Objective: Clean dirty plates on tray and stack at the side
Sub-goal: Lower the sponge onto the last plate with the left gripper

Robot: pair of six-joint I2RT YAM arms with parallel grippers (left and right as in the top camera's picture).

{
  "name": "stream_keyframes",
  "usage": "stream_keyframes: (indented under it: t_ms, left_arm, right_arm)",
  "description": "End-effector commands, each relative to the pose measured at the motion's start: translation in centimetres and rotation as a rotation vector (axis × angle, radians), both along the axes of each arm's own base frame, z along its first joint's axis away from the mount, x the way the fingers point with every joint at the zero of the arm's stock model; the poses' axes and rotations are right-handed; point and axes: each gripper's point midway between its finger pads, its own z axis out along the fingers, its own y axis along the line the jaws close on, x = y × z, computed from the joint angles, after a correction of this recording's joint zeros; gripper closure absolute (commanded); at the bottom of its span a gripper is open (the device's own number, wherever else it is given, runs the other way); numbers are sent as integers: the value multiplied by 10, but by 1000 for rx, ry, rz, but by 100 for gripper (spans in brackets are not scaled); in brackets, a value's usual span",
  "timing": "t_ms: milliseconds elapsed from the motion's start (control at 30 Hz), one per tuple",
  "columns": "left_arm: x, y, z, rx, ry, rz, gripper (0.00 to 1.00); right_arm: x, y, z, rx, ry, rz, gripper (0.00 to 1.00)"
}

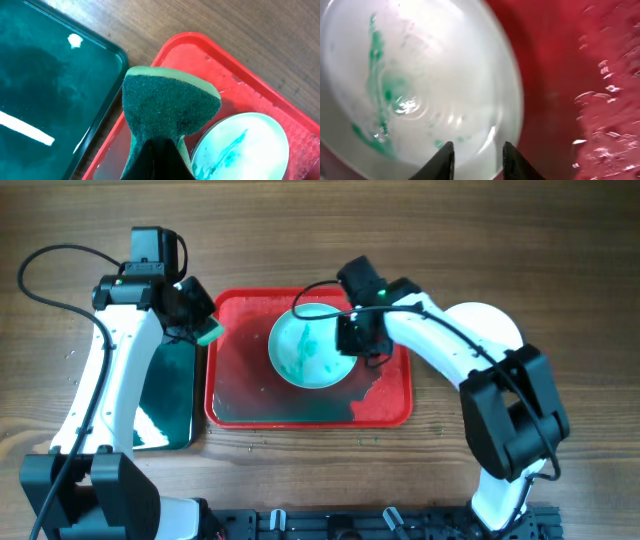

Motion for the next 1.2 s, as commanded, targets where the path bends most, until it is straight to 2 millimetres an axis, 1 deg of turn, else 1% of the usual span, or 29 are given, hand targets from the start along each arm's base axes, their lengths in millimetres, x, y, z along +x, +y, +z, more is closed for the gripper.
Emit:
stream_keyframes:
  t_ms: [0, 100, 200, 333, 367, 400, 433, 467, 500, 533, 567, 600, 667, 733, 767, 800, 900, 933, 967, 1067, 1133, 1167]
  left_arm:
    - [-9, 2, -6, 16, 46, -13, 96]
    - [-21, 13, -9, 73, 96, 5, 96]
    - [-24, 13, -10, 67, 109, 21, 96]
    - [-25, 13, -10, 65, 114, 30, 96]
    - [-25, 13, -10, 65, 112, 29, 96]
    - [-23, 12, -10, 65, 106, 26, 96]
    - [-20, 8, -9, 66, 94, 13, 96]
    - [-17, 1, -8, 69, 79, -14, 96]
    - [-12, -12, -7, 76, 54, -80, 96]
    - [-8, -23, -5, 82, 33, -124, 96]
    - [-3, -34, -4, 86, 8, -167, 96]
    - [3, -48, -3, 88, -21, -209, 96]
    - [9, -62, -5, 85, -43, -243, 96]
    - [11, -68, -16, 87, -19, -258, 96]
    - [11, -69, -23, 88, 0, -260, 96]
    - [11, -69, -29, 88, 15, -260, 96]
    - [12, -73, -39, 67, 38, -266, 96]
    - [13, -76, -44, 58, 45, -271, 96]
    - [14, -76, -48, 59, 54, -271, 96]
    - [16, -79, -57, 57, 65, -278, 96]
    - [20, -88, -65, 65, 65, -327, 96]
    - [21, -95, -74, 76, 74, -371, 96]
  right_arm:
    - [-2, 8, 10, 32, -9, 8, 60]
    - [2, 9, 10, 29, -29, 29, 56]
    - [13, 14, 12, 45, -83, 51, 52]
    - [21, 18, -1, 52, -93, 48, 52]
    - [24, 18, -1, 55, -98, 47, 52]
    - [26, 17, 8, 72, -112, 64, 52]
    - [31, 10, 22, 76, -133, 47, 52]
    - [35, 3, 34, 81, -154, 24, 52]
    - [38, -12, 41, 77, -149, -41, 51]
    - [38, -21, 39, 68, -123, -87, 51]
    - [36, -26, 33, 65, -97, -104, 51]
    - [32, -26, 21, 77, -53, -99, 52]
    - [22, -16, -1, 112, 30, -74, 52]
    - [11, -4, -20, 121, 94, -48, 52]
    - [8, -2, -26, 117, 108, -46, 55]
    - [7, 0, -27, 123, 114, -47, 62]
    - [8, 4, -31, 126, 121, -81, 89]
    - [7, 13, -35, 131, 110, -59, 92]
    - [6, 18, -36, 133, 106, -45, 96]
    - [8, 29, -34, 163, 75, 4, 96]
    - [8, 32, -33, 177, 64, 40, 96]
    - [9, 38, -30, 208, 52, 89, 96]
